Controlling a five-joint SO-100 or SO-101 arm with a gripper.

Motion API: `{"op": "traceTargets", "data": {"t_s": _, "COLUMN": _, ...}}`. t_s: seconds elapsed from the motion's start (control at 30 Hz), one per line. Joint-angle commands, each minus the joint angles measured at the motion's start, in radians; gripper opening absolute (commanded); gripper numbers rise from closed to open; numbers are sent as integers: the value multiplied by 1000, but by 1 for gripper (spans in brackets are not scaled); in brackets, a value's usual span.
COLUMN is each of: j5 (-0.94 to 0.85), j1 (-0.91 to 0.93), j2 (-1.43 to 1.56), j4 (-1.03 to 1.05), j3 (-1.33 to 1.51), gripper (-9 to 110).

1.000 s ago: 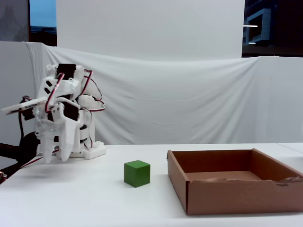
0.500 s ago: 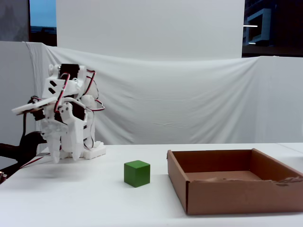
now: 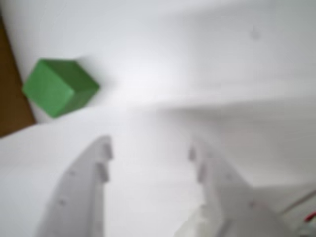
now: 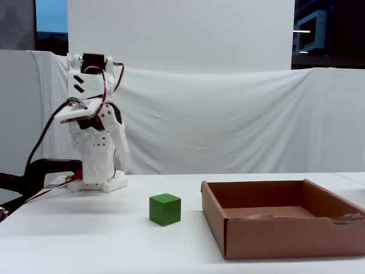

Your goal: Grasp a green cube and put it in a box.

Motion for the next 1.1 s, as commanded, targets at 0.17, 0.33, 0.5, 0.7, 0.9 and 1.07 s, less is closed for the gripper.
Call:
{"op": "traceTargets", "data": {"t_s": 0.17, "j5": -100, "j1": -92, "j2": -114, "j4": -41, "j3": -124, "gripper": 21}}
{"op": "traceTargets", "data": {"t_s": 0.33, "j5": -140, "j1": -141, "j2": -181, "j4": -52, "j3": -160, "gripper": 21}}
{"op": "traceTargets", "data": {"t_s": 0.5, "j5": -160, "j1": -186, "j2": -235, "j4": -74, "j3": -183, "gripper": 21}}
{"op": "traceTargets", "data": {"t_s": 0.7, "j5": -195, "j1": -236, "j2": -258, "j4": -141, "j3": -156, "gripper": 21}}
{"op": "traceTargets", "data": {"t_s": 0.9, "j5": -196, "j1": -313, "j2": -344, "j4": -52, "j3": -244, "gripper": 21}}
{"op": "traceTargets", "data": {"t_s": 1.07, "j5": -219, "j1": -345, "j2": -396, "j4": -77, "j3": -288, "gripper": 21}}
